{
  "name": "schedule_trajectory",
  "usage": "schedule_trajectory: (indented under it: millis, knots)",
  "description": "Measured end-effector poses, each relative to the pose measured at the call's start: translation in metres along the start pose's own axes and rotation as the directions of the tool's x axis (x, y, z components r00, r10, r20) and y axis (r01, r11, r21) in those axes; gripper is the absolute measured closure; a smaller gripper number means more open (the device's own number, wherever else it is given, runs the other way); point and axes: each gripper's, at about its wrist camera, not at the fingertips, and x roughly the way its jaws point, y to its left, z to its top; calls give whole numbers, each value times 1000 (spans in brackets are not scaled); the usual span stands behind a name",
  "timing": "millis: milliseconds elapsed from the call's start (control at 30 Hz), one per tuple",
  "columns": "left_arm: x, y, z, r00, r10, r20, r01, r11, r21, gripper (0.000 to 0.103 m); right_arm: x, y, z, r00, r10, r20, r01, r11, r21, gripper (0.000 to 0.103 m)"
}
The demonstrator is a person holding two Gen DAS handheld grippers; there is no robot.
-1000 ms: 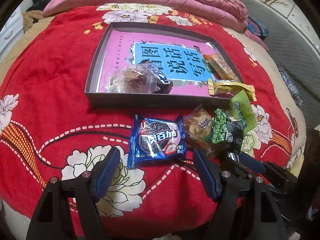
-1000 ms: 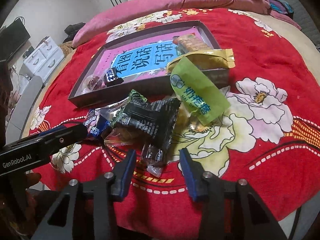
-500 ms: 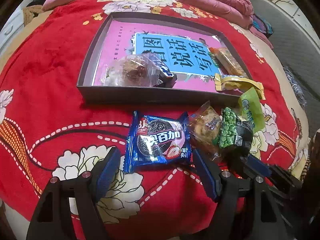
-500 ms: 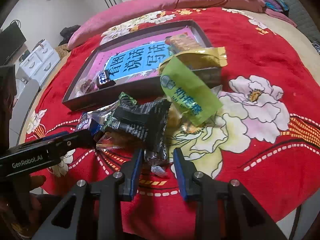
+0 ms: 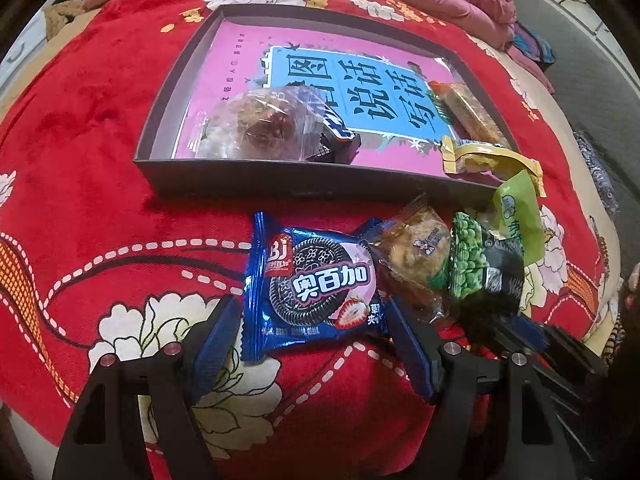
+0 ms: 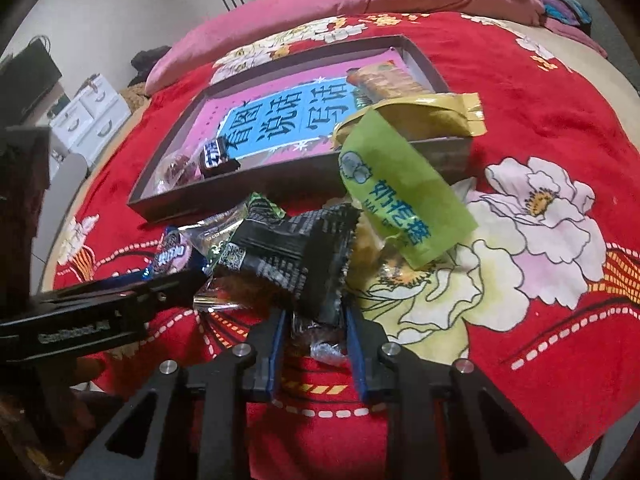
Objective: Organize snacks
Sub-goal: 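Close the left tool on the blue Oreo pack while the right tool grasps the silver-lidded cup, then lift the Oreo pack with the left tool while the right tool lifts the silver-lidded cup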
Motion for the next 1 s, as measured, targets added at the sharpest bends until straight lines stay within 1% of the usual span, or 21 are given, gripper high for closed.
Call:
schedule_trajectory:
  millis: [167,400,533,600,633,767,867,1000]
  knots:
    - [8,-1,2,1000,15,-8,-15,1000,-5,26,-15,-8,-1,1000,-24,17,23,999,37,76]
    - [13,-2,5,1000,29,0,-29,1000,-10,27,-31,-19,3,994,-79,75,73,995,71,76]
    - [10,2,5,1000,24,9,-24,999,-28,35,-36,-23,4,991,-92,94,84,993,86,76]
    - [7,6,5,1000,6,15,-6,999,-42,39,-38,-26,5,991,-93,101,83,992,97,76]
    - [6,8,5,1000,-8,18,8,999,-47,43,-38,-28,6,990,-94,105,83,991,104,76]
    - [-1,15,5,999,-36,33,38,997,-65,49,-43,-33,8,987,-89,131,73,989,126,76]
    - [-5,20,3,998,-54,35,56,995,-79,49,-46,-34,9,985,-86,151,66,989,130,76]
    - [-6,20,2,998,-55,37,58,995,-79,49,-44,-37,10,986,-81,146,60,988,143,76]
